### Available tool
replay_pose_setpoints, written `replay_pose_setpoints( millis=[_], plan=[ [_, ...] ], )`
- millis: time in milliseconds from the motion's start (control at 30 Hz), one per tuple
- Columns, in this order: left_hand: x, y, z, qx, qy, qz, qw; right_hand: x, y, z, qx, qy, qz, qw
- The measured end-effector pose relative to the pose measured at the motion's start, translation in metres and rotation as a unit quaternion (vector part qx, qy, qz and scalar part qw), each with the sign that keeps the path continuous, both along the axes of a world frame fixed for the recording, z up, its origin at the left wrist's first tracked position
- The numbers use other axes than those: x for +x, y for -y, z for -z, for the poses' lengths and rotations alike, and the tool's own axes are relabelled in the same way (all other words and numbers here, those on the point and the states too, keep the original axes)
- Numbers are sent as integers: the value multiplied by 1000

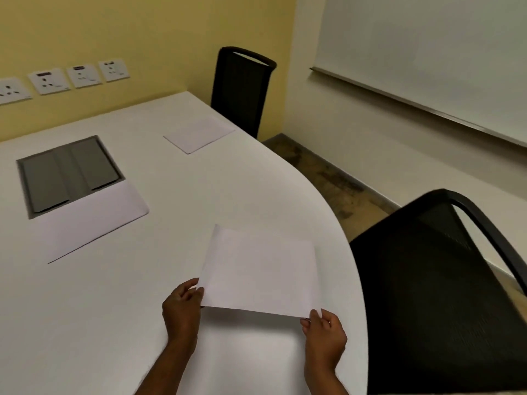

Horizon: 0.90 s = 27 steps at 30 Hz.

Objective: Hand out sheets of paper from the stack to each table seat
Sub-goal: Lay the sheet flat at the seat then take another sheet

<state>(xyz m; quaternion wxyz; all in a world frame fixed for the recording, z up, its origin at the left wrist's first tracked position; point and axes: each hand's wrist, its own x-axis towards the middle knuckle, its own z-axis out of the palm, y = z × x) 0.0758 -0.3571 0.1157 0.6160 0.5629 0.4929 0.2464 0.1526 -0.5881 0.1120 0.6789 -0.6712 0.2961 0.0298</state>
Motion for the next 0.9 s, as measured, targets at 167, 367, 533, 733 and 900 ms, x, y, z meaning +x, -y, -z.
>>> replay_pose_setpoints(
  millis=[167,367,533,733,900],
  plan=[
    [10,30,23,35,-53,39,997,6,30,14,-57,-4,11,998],
    [23,47,39,64,-83,69,992,11,47,31,-119,-7,12,993],
    [33,59,50,96,-107,97,985,18,59,41,-186,-17,-4,982],
    [38,64,63,135,-135,124,974,21,69,49,-252,-30,-36,967],
    [38,63,69,146,-151,140,968,22,73,54,-288,-28,-68,955]
  ],
)
